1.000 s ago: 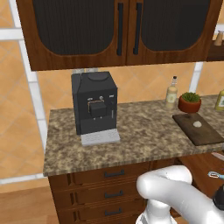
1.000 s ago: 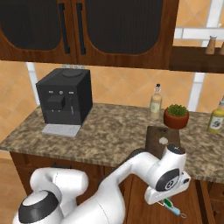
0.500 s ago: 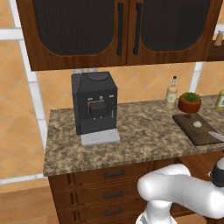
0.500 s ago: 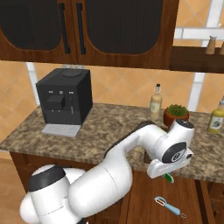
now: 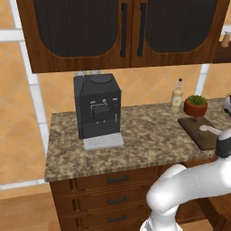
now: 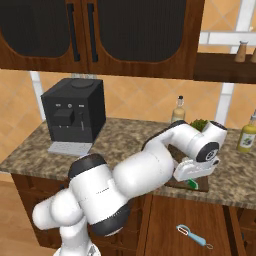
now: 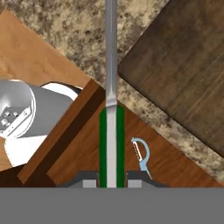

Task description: Place the appropriate cutting tool for cutting the garlic skin on the cutting board.

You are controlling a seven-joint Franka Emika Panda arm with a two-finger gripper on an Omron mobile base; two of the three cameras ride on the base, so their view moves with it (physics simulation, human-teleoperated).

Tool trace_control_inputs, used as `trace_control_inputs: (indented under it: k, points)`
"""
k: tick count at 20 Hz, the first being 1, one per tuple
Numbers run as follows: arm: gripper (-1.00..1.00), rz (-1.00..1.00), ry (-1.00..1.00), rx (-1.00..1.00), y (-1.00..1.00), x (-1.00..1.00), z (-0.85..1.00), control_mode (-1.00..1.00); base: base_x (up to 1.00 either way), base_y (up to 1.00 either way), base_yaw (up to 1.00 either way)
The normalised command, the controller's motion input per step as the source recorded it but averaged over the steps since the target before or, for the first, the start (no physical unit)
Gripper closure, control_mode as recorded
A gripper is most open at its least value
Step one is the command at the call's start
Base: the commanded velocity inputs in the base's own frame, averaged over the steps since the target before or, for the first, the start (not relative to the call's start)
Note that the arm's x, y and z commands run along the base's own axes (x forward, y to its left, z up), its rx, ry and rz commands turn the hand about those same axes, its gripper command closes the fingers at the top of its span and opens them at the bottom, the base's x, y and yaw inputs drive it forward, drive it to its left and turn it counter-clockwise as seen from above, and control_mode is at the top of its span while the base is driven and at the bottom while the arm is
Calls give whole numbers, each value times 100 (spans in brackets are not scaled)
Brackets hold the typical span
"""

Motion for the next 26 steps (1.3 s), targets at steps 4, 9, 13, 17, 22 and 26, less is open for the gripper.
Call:
trace_control_inputs:
  k: [4, 9, 13, 17, 22, 26]
  points:
    - [100, 0, 4, 0, 0, 74, -52, -100, 0, 0, 0]
    - [100, 0, 2, -1, 0, 70, -72, -100, 0, 0, 0]
    - [100, 0, 0, -1, 3, 55, -65, -100, 0, 0, 0]
    - [100, 0, -1, 0, 2, 7, -55, -100, 0, 0, 0]
    - [-100, 0, -3, 0, 13, -6, -50, -100, 0, 0, 0]
    - [-100, 0, -4, 0, 20, -29, -15, -100, 0, 0, 0]
